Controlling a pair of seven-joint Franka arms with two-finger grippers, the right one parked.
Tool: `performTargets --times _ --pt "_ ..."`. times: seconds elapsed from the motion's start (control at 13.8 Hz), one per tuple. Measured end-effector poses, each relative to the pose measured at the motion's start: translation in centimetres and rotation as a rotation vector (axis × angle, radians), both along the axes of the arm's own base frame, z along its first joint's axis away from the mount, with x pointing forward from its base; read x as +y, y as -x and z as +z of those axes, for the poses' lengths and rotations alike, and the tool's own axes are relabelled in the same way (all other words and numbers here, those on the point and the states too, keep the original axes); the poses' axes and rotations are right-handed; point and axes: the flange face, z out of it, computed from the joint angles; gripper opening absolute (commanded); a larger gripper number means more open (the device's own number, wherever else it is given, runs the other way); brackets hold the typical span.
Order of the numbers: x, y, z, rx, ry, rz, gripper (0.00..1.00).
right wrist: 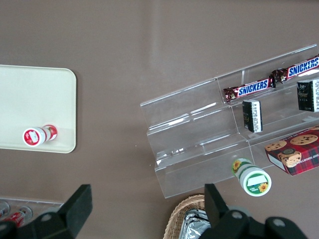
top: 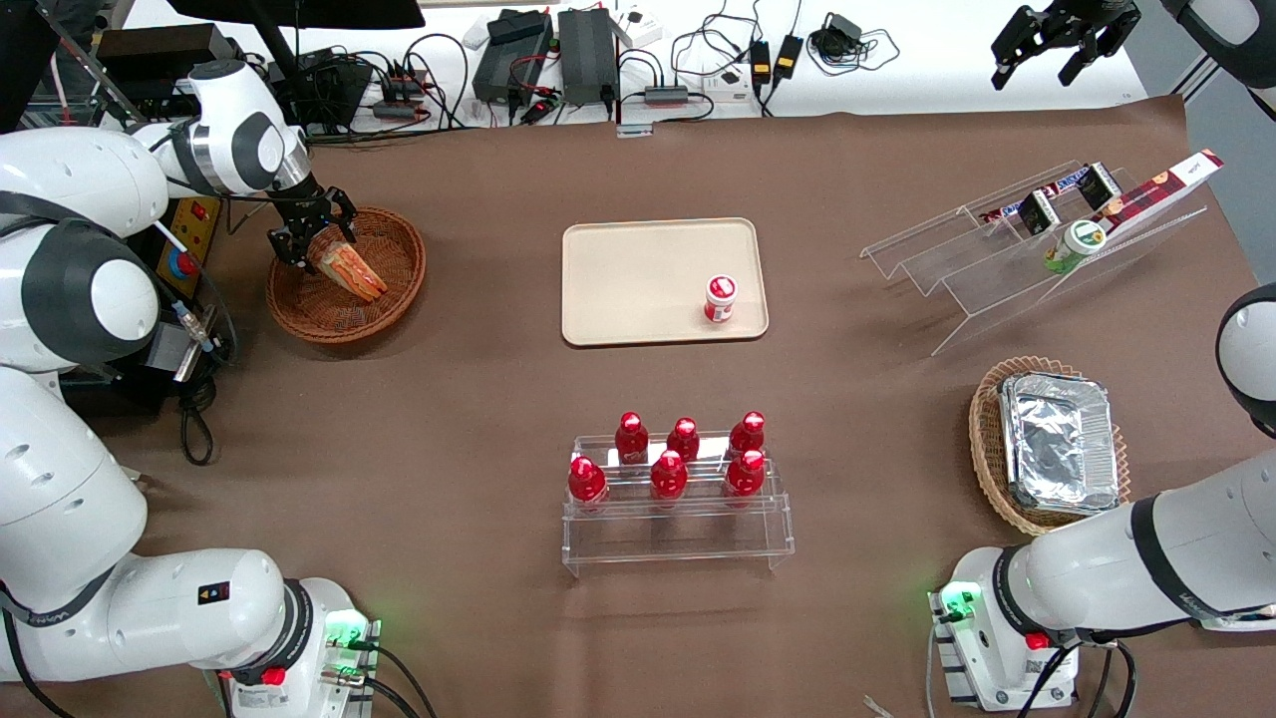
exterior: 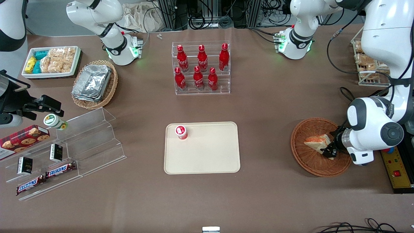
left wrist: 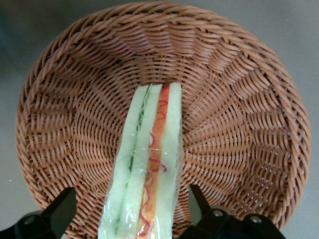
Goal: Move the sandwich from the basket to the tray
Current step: 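Lower the left gripper and close it on the sandwich's edge, then lift the sandwich and carry it with the left gripper to the tray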
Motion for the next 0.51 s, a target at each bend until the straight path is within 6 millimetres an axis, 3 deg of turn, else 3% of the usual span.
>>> performTargets --times 0.07,0.15,0.22,0.29,0.36,0.51 --pt "-0.1 0.0 -0.2 0.001 0.001 -0.001 0.87" --pt "-0.4 0.0 -0.5 0.003 0.003 -0.004 0.66" --pt "-0.6 0.1 -1.0 0.002 0.004 -0.002 0.31" --pt "-0.8 0.1 -1.5 0.002 0.004 0.006 0.05" --pt "-0.9 0.0 -1.9 0.004 0.003 0.014 0.0" --pt "-0.9 0.0 -1.9 0.003 0.003 0.015 0.0"
